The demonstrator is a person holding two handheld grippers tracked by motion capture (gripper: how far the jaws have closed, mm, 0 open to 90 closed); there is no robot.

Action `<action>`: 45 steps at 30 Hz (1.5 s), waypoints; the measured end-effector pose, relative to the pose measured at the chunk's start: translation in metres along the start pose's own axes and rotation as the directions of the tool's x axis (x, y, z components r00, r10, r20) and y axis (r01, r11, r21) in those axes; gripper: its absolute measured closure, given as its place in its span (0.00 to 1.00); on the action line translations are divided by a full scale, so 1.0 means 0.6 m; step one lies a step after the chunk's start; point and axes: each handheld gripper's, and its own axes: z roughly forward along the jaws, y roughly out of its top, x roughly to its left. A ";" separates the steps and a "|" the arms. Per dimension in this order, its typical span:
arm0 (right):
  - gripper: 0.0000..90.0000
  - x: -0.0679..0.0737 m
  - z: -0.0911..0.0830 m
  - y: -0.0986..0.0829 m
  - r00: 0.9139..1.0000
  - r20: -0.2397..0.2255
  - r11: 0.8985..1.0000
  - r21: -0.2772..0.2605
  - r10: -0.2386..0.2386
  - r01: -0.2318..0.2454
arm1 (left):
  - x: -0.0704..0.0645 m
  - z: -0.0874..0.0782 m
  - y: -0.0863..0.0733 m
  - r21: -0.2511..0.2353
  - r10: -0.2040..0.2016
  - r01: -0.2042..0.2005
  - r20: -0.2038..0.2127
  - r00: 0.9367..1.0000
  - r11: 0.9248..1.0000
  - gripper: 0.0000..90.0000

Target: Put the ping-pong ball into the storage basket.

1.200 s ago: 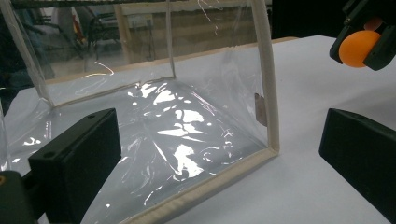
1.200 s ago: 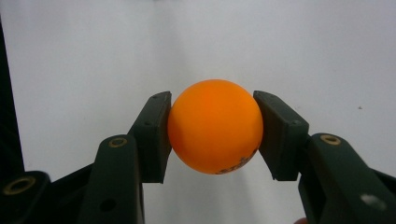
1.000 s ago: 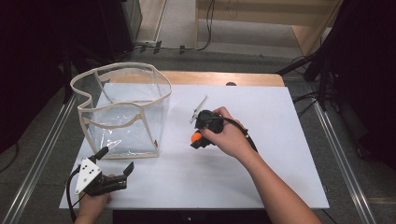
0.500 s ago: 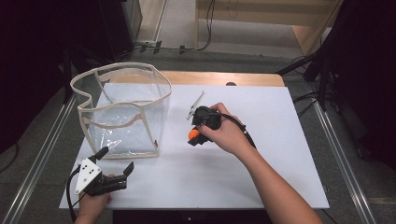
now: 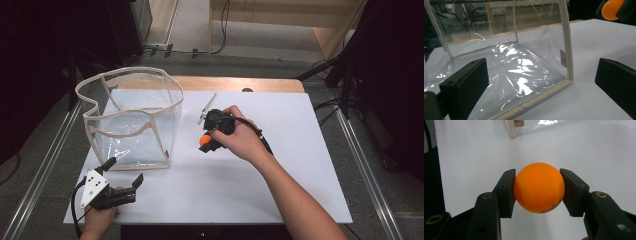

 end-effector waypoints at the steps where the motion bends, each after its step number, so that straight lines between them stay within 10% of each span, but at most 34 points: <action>1: 0.52 0.000 0.000 0.001 1.000 -0.002 1.000 -0.006 -0.005 0.005 | 0.000 0.000 0.000 0.000 0.000 0.000 0.000 1.000 1.000 0.00; 45: 0.52 -0.011 -0.033 0.058 1.000 -0.005 0.999 -0.015 -0.031 0.030 | -0.001 0.000 0.000 0.004 0.008 -0.008 0.002 1.000 1.000 0.00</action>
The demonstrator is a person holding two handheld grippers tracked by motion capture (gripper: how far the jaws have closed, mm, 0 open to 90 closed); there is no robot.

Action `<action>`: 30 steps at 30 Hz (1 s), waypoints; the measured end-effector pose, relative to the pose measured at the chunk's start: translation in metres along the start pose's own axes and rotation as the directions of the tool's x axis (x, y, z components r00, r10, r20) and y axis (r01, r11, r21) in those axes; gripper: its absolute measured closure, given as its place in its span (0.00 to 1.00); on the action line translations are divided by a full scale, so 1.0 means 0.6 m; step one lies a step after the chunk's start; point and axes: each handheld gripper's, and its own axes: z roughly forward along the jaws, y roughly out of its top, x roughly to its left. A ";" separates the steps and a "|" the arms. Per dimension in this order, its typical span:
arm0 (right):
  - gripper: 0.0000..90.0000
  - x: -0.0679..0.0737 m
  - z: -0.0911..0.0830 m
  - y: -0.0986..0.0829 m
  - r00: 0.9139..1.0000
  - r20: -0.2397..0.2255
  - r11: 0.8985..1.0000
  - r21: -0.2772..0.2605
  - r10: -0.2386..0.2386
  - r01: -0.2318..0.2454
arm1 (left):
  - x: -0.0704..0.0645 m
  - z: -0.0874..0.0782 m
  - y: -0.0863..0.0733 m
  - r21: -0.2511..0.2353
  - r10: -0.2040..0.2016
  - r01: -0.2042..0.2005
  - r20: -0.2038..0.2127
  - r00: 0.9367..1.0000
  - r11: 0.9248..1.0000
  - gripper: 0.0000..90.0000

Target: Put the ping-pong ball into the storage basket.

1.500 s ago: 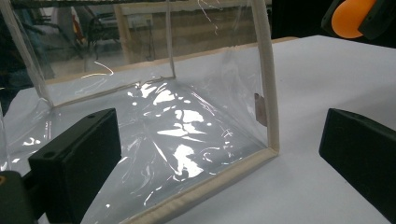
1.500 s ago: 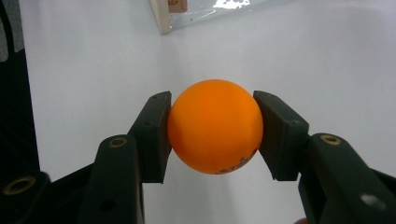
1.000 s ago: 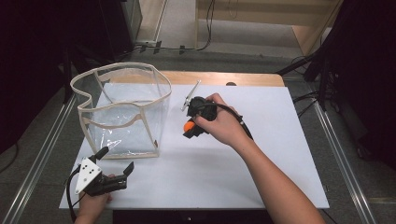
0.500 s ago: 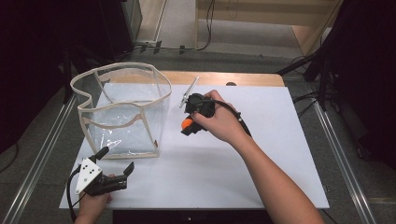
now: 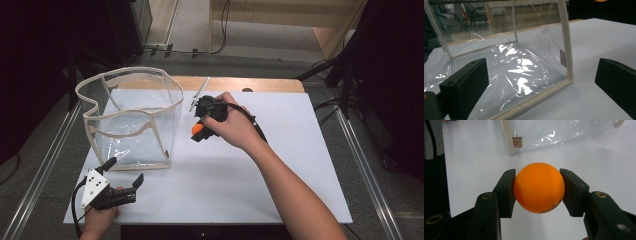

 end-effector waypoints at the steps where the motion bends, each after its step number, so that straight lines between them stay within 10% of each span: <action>1: 0.52 0.000 -0.001 0.002 1.000 0.004 1.000 0.003 -0.004 0.004 | 0.000 0.000 0.000 0.000 0.001 -0.001 0.000 1.000 1.000 0.00; 30: 0.53 -0.004 -0.032 0.036 1.000 -0.018 1.000 -0.008 -0.022 0.022 | 0.000 0.000 0.000 0.001 0.001 -0.001 0.002 1.000 1.000 0.00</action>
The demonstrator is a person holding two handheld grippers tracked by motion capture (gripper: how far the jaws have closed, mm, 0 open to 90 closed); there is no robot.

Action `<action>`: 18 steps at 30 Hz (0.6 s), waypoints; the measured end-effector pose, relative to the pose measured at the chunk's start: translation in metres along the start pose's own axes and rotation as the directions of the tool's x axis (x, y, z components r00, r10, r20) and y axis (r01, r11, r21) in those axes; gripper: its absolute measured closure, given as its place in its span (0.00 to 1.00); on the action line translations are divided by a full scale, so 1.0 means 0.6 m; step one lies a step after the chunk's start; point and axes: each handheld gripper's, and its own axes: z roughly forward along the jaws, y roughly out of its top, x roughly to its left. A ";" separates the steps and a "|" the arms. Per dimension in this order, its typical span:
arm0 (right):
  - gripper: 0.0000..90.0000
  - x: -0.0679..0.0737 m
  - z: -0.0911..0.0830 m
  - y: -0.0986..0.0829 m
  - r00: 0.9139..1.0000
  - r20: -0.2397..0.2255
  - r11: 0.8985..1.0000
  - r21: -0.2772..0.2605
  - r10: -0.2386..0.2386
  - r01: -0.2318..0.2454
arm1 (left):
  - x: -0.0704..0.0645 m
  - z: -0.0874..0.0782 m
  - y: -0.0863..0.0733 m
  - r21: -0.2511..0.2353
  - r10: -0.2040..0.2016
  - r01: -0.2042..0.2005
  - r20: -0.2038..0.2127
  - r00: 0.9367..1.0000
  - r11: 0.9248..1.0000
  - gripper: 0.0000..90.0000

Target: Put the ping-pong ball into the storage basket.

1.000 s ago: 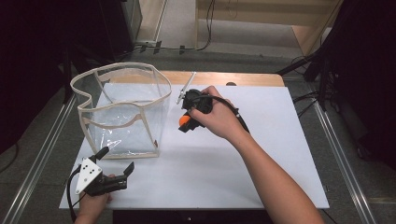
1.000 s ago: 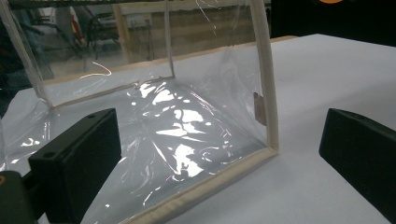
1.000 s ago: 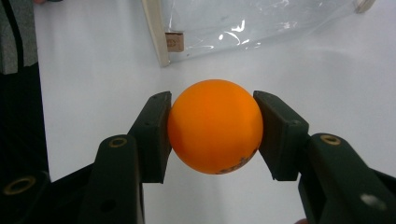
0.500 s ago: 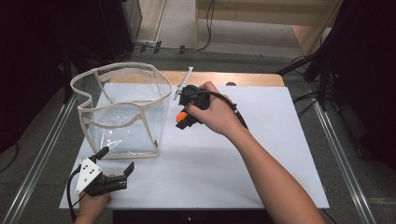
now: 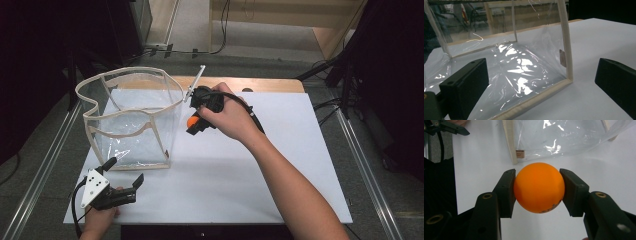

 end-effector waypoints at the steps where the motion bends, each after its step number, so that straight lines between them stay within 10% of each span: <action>1: 0.53 0.000 0.000 0.000 1.000 0.000 1.000 0.000 0.000 0.000 | 0.000 0.000 0.000 0.000 0.001 -0.001 0.000 1.000 1.000 0.00; 18: 0.53 -0.003 -0.020 0.023 1.000 0.007 1.000 0.002 -0.016 0.016 | 0.000 0.000 0.000 -0.001 0.001 -0.001 0.001 1.000 1.000 0.00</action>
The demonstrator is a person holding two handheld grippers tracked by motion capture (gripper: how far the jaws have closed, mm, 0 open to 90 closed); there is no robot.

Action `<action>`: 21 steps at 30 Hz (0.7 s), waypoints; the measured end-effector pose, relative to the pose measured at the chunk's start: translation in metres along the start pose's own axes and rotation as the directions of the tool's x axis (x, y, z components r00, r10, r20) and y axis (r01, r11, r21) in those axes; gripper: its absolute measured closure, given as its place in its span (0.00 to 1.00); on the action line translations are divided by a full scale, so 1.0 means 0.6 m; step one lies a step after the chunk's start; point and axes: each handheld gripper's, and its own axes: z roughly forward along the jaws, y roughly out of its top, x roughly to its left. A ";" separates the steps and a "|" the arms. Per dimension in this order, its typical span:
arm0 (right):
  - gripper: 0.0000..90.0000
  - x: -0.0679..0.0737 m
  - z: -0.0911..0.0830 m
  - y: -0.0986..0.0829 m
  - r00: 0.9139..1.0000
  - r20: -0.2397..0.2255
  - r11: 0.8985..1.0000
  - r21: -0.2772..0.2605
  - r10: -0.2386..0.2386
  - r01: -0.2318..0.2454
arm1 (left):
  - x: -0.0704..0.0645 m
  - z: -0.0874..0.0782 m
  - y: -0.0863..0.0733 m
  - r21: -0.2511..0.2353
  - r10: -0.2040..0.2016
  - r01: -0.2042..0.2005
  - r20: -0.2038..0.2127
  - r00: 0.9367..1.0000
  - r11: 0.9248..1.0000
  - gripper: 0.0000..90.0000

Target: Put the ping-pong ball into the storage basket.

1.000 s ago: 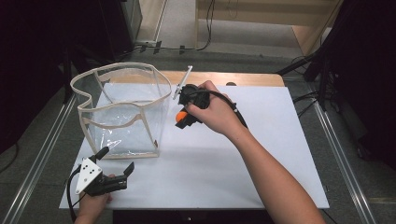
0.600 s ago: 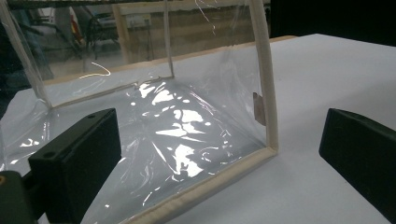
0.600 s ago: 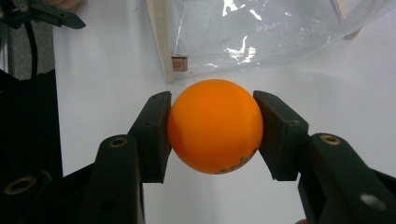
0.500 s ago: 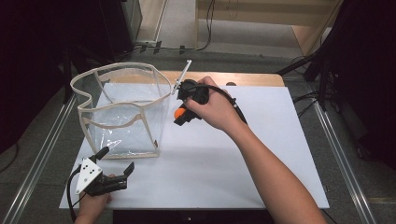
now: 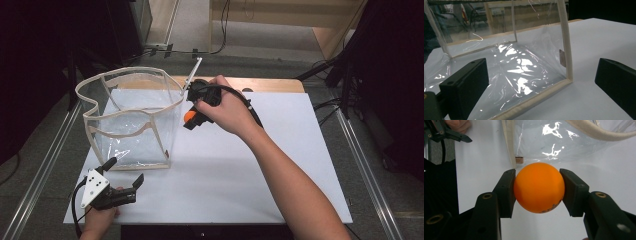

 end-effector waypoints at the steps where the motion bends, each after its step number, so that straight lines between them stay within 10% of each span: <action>1: 0.53 0.000 -0.001 0.001 1.000 0.001 1.000 0.000 0.002 -0.002 | 0.000 0.000 0.000 0.000 0.000 0.000 0.000 1.000 1.000 0.00; 21: 0.53 -0.005 -0.018 0.024 1.000 -0.004 1.000 -0.005 -0.011 0.011 | 0.000 0.000 0.000 -0.002 -0.002 0.002 0.000 1.000 1.000 0.00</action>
